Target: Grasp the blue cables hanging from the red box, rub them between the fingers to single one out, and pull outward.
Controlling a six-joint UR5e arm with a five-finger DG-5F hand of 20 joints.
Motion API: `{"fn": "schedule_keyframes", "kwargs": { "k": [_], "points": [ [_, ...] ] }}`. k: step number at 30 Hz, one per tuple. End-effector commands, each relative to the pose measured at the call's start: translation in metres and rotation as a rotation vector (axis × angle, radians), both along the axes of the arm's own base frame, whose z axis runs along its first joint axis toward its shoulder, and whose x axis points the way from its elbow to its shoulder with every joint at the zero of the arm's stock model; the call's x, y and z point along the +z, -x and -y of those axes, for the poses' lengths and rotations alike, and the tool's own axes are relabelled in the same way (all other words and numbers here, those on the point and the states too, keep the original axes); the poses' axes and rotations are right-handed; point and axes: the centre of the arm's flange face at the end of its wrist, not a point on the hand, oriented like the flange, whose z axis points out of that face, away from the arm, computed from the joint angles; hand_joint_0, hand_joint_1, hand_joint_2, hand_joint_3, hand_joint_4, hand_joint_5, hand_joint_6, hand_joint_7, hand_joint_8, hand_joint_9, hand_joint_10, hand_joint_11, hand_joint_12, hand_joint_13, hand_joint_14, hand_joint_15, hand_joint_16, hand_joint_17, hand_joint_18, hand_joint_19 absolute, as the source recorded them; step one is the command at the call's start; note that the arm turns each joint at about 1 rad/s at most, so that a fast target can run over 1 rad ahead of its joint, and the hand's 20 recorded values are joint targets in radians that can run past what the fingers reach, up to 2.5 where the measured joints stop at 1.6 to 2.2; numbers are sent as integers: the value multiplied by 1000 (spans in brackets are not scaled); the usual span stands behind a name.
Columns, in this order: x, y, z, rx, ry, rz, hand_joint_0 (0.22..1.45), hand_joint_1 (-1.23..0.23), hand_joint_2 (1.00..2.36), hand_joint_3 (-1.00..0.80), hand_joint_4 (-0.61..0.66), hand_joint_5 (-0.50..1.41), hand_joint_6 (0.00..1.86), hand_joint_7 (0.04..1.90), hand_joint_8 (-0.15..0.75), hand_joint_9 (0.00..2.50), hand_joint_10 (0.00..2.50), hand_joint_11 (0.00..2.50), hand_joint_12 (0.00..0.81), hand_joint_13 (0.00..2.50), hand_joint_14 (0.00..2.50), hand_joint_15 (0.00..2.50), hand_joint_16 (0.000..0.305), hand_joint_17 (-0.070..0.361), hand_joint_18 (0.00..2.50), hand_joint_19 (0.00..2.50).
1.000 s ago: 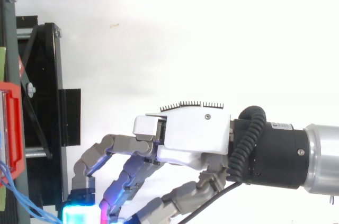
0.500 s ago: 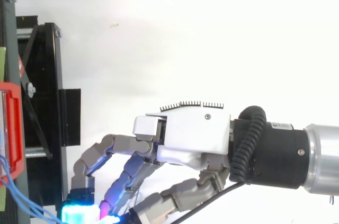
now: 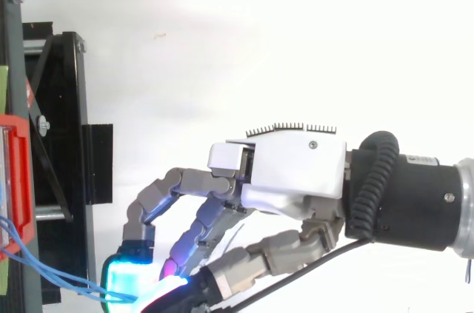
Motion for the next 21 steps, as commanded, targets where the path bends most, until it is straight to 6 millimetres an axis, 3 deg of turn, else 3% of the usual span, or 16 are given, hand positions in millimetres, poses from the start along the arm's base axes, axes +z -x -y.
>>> {"fn": "schedule_keyframes", "kwargs": {
  "k": [1,8,13,21],
  "points": [
    [5,3,3,-3,4,-8,510,-698,1002,-453,-24,-139,872,866,272,1000,16,632,394,754,17,506,58,131,586,542],
    [10,6,7,-7,6,-14,579,-721,1009,-258,2,-125,897,870,305,1049,14,628,414,810,16,491,62,139,662,494],
    [10,6,8,-7,6,-14,605,-824,1003,-154,18,-124,916,888,325,1028,12,620,433,823,15,492,67,151,709,482],
    [17,7,10,-10,6,-7,675,-896,1006,-140,-186,-149,951,942,266,935,14,635,387,766,18,485,59,133,669,467]
  ]
}}
